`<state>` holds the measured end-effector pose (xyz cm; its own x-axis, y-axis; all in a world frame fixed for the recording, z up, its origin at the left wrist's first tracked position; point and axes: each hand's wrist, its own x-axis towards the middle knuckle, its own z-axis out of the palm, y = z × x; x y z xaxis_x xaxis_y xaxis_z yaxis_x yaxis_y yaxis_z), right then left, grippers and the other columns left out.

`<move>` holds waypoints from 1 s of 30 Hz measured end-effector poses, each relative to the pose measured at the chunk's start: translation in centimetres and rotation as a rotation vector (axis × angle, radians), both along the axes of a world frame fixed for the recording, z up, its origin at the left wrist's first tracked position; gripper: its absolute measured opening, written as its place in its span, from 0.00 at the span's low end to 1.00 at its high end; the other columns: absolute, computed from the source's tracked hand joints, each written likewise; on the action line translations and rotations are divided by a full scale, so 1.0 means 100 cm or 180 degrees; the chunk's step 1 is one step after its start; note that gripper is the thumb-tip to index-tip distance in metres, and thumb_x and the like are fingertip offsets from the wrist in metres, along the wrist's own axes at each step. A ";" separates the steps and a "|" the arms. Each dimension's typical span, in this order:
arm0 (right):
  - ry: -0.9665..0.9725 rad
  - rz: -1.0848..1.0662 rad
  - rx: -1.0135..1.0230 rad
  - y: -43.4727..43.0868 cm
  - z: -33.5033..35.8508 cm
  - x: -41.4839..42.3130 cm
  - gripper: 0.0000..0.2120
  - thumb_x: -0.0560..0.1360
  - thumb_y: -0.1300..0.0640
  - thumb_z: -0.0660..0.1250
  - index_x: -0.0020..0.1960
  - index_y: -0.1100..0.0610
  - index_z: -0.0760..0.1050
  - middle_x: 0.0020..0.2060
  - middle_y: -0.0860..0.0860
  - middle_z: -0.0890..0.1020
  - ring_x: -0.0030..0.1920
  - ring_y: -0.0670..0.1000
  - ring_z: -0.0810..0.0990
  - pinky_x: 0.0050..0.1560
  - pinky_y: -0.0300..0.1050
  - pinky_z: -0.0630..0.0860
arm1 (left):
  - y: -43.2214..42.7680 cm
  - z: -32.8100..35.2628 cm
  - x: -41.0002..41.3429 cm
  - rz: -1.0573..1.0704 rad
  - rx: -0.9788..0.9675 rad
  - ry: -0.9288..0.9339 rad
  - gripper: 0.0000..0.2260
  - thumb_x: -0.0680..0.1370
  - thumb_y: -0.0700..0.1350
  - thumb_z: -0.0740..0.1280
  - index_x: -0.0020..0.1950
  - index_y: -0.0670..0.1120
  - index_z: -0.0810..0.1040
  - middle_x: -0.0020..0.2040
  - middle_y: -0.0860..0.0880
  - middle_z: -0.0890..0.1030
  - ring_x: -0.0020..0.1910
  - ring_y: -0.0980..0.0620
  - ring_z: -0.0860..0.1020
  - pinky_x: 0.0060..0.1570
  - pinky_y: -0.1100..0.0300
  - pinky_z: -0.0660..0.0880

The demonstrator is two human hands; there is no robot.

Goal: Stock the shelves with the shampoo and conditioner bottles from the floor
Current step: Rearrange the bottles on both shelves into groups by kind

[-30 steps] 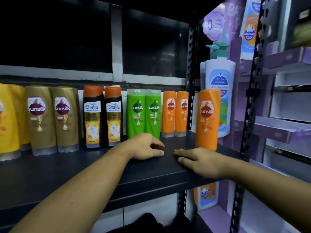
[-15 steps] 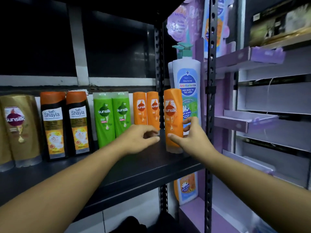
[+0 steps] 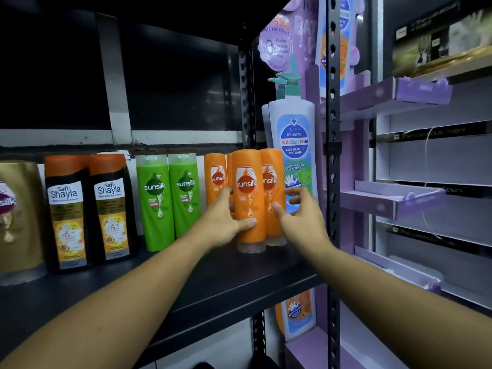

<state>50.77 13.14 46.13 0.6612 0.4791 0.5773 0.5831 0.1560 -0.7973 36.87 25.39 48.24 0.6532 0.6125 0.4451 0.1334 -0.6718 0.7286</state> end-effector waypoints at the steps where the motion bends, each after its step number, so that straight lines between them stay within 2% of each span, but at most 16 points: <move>1: 0.0074 0.0109 -0.0073 0.005 0.000 0.000 0.24 0.75 0.45 0.74 0.66 0.45 0.66 0.64 0.49 0.73 0.61 0.53 0.77 0.60 0.58 0.79 | 0.001 -0.002 0.001 0.0076 0.0049 -0.0043 0.39 0.74 0.47 0.78 0.77 0.57 0.58 0.68 0.52 0.75 0.65 0.48 0.77 0.64 0.42 0.77; 3: 0.0219 0.0424 -0.0302 0.014 -0.001 0.002 0.34 0.73 0.44 0.76 0.71 0.45 0.60 0.66 0.49 0.73 0.64 0.54 0.77 0.64 0.61 0.77 | 0.005 -0.011 0.000 0.0217 0.0142 -0.0172 0.38 0.75 0.47 0.77 0.77 0.58 0.57 0.69 0.51 0.76 0.65 0.48 0.78 0.64 0.42 0.77; 4: 0.0248 0.0533 -0.0420 0.017 -0.002 0.003 0.35 0.73 0.45 0.76 0.71 0.44 0.59 0.66 0.48 0.74 0.64 0.53 0.77 0.65 0.61 0.76 | 0.006 -0.016 -0.001 0.0272 0.0193 -0.0193 0.37 0.75 0.48 0.76 0.77 0.59 0.57 0.69 0.51 0.76 0.64 0.48 0.78 0.64 0.42 0.77; 7: 0.0259 0.0633 -0.0709 0.026 -0.007 0.008 0.29 0.75 0.46 0.74 0.69 0.44 0.61 0.65 0.46 0.76 0.65 0.53 0.76 0.67 0.61 0.75 | 0.013 -0.027 -0.006 0.0278 0.0317 -0.0132 0.37 0.76 0.49 0.75 0.76 0.61 0.55 0.69 0.50 0.76 0.64 0.48 0.79 0.63 0.43 0.78; 10: 0.0413 0.0801 -0.0824 0.032 -0.006 0.010 0.30 0.76 0.46 0.73 0.72 0.44 0.62 0.67 0.47 0.75 0.67 0.54 0.75 0.68 0.63 0.74 | 0.013 -0.029 -0.006 0.0351 0.0430 -0.0102 0.38 0.77 0.50 0.74 0.77 0.63 0.52 0.71 0.50 0.75 0.66 0.47 0.77 0.65 0.43 0.76; 14: 0.0436 0.0777 -0.0951 0.040 -0.003 0.014 0.30 0.77 0.47 0.72 0.74 0.46 0.62 0.69 0.48 0.74 0.69 0.56 0.74 0.68 0.63 0.74 | 0.012 -0.030 -0.003 0.0505 0.0540 -0.0033 0.40 0.78 0.50 0.73 0.80 0.58 0.49 0.74 0.50 0.72 0.69 0.47 0.75 0.68 0.45 0.74; 16: 0.0536 0.0847 -0.1040 0.045 0.001 0.017 0.30 0.77 0.48 0.72 0.75 0.48 0.64 0.69 0.49 0.75 0.68 0.57 0.75 0.68 0.61 0.74 | 0.014 -0.029 -0.003 0.0589 0.0568 -0.0039 0.40 0.79 0.49 0.72 0.81 0.56 0.49 0.74 0.50 0.72 0.69 0.47 0.75 0.68 0.48 0.74; 19: 0.0578 0.0892 -0.1114 0.052 0.007 0.021 0.30 0.77 0.50 0.72 0.75 0.50 0.65 0.68 0.50 0.75 0.68 0.59 0.74 0.66 0.60 0.73 | 0.016 -0.028 0.000 0.0744 0.0554 0.0002 0.39 0.79 0.48 0.72 0.81 0.55 0.50 0.73 0.49 0.72 0.68 0.45 0.75 0.68 0.47 0.73; 25: 0.0414 0.0822 -0.1302 0.070 0.009 0.028 0.29 0.77 0.49 0.72 0.74 0.51 0.66 0.68 0.52 0.76 0.67 0.59 0.75 0.66 0.59 0.73 | 0.025 -0.016 0.017 0.1124 0.0313 0.0360 0.38 0.79 0.43 0.70 0.80 0.50 0.49 0.71 0.45 0.73 0.67 0.42 0.75 0.66 0.47 0.74; 30: 0.0497 0.0958 -0.1473 0.087 0.017 0.033 0.28 0.76 0.51 0.74 0.73 0.52 0.68 0.66 0.53 0.78 0.65 0.60 0.77 0.68 0.63 0.73 | 0.035 -0.005 0.032 0.1327 0.0019 0.0438 0.35 0.78 0.41 0.71 0.77 0.47 0.52 0.67 0.42 0.74 0.63 0.39 0.77 0.58 0.46 0.76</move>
